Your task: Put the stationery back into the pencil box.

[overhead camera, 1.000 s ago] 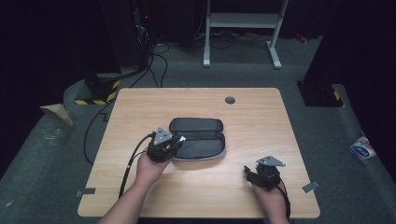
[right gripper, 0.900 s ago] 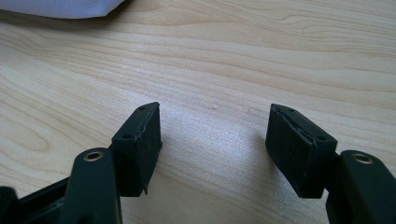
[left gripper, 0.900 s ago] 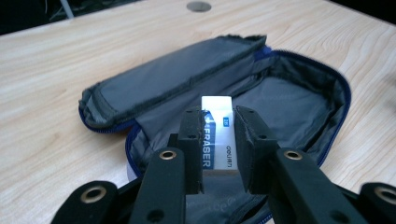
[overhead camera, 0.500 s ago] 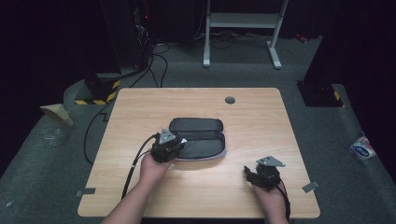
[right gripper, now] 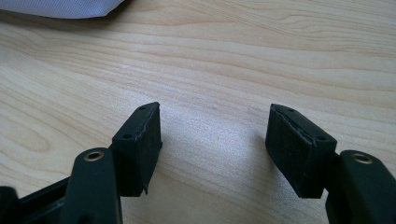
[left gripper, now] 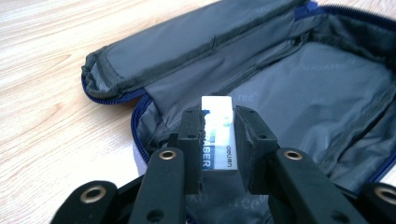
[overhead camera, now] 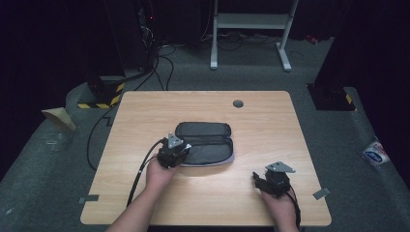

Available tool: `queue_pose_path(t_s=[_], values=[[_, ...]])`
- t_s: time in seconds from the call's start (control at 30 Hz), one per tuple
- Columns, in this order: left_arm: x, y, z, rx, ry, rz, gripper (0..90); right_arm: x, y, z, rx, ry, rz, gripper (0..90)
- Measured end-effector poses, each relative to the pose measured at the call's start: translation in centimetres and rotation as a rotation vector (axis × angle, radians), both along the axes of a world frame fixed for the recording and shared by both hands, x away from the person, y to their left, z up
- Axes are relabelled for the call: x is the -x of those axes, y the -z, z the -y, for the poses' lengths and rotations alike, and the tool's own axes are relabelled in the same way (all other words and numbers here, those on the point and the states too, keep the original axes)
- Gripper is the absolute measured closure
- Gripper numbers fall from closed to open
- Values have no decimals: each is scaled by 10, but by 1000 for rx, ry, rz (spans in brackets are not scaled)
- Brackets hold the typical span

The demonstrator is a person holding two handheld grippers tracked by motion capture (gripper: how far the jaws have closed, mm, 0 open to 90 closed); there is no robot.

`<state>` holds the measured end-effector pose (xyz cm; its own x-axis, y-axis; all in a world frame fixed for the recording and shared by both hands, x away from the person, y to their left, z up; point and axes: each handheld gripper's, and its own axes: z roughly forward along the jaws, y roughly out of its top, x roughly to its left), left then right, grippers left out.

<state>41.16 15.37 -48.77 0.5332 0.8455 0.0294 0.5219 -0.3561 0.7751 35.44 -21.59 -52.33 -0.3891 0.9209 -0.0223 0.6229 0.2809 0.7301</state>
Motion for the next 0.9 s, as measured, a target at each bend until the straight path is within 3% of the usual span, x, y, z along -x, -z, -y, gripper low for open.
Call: queue_pose_path(t_s=[0.23,0.4,0.77,0.9], values=[[3,2,-3,-11,-5,0,726,0,0,0,0,0,0,357],[3,0,-8,37,-12,3,678,0,0,0,-1,2,-1,357],[5,-7,-13,71,-16,26,573,0,0,0,0,1,0,357],[5,-9,-16,101,-24,22,512,0,0,0,0,1,0,357]])
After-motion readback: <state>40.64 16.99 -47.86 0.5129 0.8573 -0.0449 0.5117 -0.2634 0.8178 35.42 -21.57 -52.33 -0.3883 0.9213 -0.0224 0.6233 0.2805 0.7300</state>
